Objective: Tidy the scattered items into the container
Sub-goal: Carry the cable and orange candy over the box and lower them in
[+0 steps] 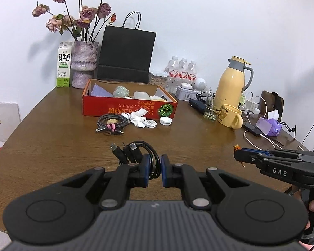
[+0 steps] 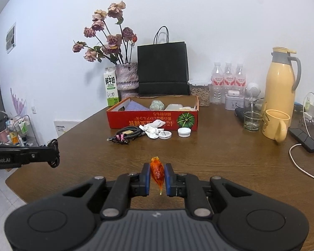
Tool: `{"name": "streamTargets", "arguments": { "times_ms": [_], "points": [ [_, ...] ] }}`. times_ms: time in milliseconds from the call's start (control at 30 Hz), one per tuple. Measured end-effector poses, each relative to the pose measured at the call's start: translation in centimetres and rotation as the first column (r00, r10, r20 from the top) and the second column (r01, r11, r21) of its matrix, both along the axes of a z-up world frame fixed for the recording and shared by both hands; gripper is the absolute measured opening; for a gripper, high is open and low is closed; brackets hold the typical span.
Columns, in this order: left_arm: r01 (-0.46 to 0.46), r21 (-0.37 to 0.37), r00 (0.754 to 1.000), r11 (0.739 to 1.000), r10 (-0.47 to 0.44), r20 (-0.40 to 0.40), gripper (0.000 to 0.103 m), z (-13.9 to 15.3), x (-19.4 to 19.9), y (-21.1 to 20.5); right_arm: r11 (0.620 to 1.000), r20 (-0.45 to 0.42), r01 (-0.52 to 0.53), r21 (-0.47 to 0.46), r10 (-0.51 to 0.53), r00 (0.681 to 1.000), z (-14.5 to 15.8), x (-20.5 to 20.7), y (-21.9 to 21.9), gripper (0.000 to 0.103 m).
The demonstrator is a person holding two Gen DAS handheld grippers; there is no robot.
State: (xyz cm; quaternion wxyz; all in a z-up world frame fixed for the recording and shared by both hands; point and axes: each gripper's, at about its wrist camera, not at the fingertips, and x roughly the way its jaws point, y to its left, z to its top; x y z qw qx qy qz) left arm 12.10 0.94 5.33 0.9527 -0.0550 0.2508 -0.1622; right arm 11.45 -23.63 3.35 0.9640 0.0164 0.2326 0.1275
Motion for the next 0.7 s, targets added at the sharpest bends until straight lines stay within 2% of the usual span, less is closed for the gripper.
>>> {"name": "streamTargets", "arguments": {
  "times_ms": [167, 333, 467, 700],
  "points": [
    [-0.008, -0.002, 1.0, 1.0, 0.008, -0.028, 0.012, -0.3, 2.2, 0.6, 1.0, -0.01, 0.008, 0.0, -0.008, 1.0, -0.1, 1.6, -0.1, 0.013],
    [-0.025, 0.017, 1.0, 1.0, 0.025, 0.007, 0.012, 0.7, 5.5, 1.2, 1.0, -0.002, 0.012, -0.013, -0.012, 1.0, 0.3, 4.6, 0.2, 0.013],
    [-0.033, 0.04, 0.999, 0.999, 0.031, 0.043, 0.012, 1.7, 9.2, 1.6, 1.0, 0.027, 0.003, -0.03, -0.002, 1.0, 1.1, 8.1, 0.9, 0.013],
    [-0.005, 0.026, 0.999, 1.0, 0.004, 0.039, 0.012, 3.8, 18.3, 2.4, 1.0, 0.059, -0.012, -0.027, 0.014, 0.998, 3.0, 16.9, 1.5, 0.013]
  ]
}}
